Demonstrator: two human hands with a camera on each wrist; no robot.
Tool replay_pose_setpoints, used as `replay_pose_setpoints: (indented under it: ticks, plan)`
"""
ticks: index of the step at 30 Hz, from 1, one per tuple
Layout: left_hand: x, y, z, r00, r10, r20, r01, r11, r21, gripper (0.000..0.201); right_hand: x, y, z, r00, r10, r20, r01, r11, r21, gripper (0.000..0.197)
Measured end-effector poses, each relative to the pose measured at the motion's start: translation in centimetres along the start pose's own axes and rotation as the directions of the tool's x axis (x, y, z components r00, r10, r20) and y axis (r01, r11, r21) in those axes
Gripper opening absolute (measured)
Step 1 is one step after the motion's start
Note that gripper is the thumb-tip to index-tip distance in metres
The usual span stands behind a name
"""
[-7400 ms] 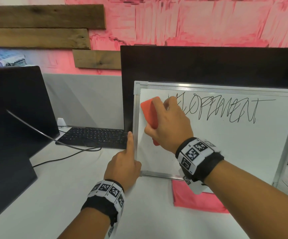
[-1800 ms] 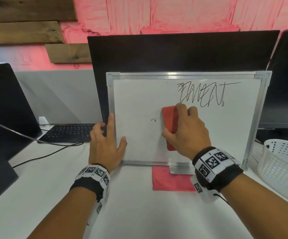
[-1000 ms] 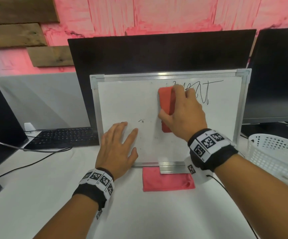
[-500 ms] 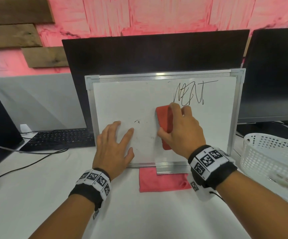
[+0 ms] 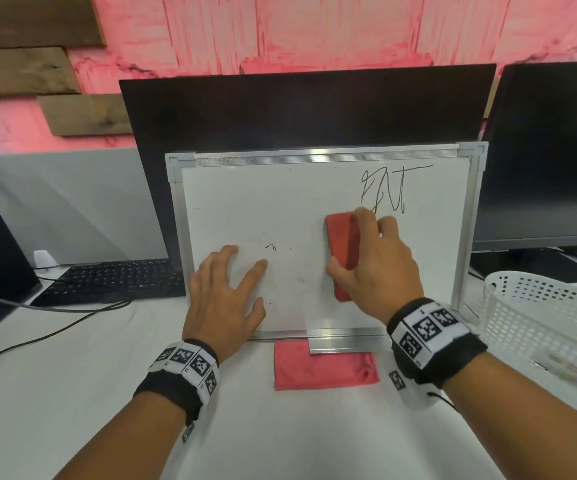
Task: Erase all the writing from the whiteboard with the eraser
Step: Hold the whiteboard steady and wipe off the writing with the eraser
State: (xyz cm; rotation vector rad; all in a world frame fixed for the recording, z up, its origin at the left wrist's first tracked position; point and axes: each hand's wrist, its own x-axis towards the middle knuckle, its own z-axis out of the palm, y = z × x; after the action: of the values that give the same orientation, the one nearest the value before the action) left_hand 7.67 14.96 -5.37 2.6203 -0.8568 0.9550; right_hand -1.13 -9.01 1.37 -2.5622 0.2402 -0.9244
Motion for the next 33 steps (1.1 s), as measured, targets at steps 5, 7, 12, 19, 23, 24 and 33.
replay_pose_setpoints:
  ticks: [5,7,12,19,23,24,33]
  plan:
    - [0.0,0.0,0.0,1.0,-0.011,0.003,0.011,1.0,0.008,0.059,0.2,0.5,-0.3,1.0,0.008,-0.003,-0.008,1.0,-0.004,0.068]
    - [0.1,0.0,-0.1,1.0,-0.012,-0.003,0.012,1.0,0.009,0.06,1.6,0.1,-1.1,0.999,0.009,-0.044,-0.009,1.0,0.008,0.07]
    - [0.0,-0.1,-0.1,1.0,-0.005,-0.017,0.005,1.0,0.017,0.061,4.6,-0.6,-3.0,0.99,0.038,-0.134,-0.037,0.999,0.012,0.072]
    - [0.2,0.0,-0.1,1.0,-0.014,-0.014,0.014,1.0,0.008,0.06,-0.5,0.5,0.0,1.0,0.023,0.013,-0.023,1.0,-0.008,0.072]
    - [0.1,0.0,-0.1,1.0,-0.022,-0.021,0.022,1.0,0.016,0.06,-2.1,-0.2,1.2,0.994,-0.005,0.108,0.012,0.998,-0.067,0.067]
    - [0.1,0.0,-0.1,0.999,-0.029,-0.027,0.03,0.999,0.013,0.062,-2.1,-0.7,1.3,0.993,-0.02,0.119,0.03,0.997,-0.077,0.066]
    - [-0.3,-0.8,-0.4,0.99,-0.118,-0.081,0.116,0.993,-0.029,0.071,-1.5,-4.8,3.4,0.97,-0.157,0.188,0.187,0.97,-0.153,0.06]
